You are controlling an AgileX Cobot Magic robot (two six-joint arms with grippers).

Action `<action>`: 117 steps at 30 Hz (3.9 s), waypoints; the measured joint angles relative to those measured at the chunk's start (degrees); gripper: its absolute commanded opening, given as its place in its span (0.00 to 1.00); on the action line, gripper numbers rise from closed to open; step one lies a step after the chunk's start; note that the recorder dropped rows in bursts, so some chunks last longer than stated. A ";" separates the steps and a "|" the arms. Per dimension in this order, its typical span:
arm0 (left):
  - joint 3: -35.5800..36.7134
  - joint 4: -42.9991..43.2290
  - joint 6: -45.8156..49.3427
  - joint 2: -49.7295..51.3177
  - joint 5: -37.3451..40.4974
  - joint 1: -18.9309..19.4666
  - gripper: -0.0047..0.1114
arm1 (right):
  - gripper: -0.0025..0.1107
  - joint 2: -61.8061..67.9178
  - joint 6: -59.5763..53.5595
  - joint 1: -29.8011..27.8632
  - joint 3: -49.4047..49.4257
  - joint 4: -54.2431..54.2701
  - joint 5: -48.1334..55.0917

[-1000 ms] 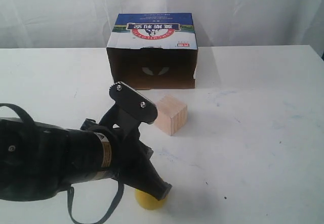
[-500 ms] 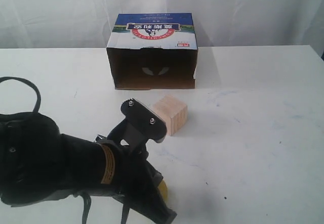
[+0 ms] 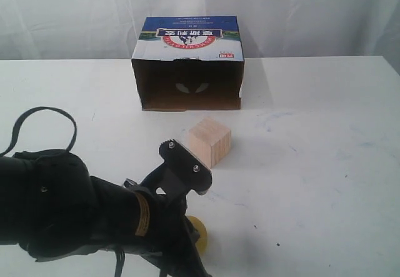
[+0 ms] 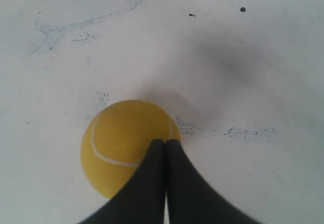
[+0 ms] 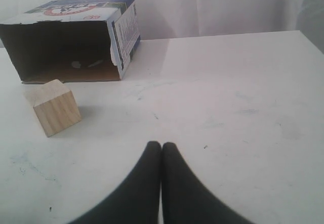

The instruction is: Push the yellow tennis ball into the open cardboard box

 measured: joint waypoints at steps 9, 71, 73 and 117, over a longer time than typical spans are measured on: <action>-0.27 0.13 2.75 0.45 -0.23 1.10 0.04 | 0.02 0.00 0.00 0.00 0.00 0.00 0.00; -5.59 25.44 0.84 -7.90 18.41 23.41 0.04 | 0.02 0.00 0.00 0.00 0.00 0.00 0.00; -5.83 27.26 0.56 -7.90 18.02 25.49 0.04 | 0.02 0.00 0.00 0.00 0.00 0.00 0.00; -23.53 40.72 -14.86 20.89 1.26 39.88 0.04 | 0.02 0.00 0.10 0.00 0.00 0.00 0.00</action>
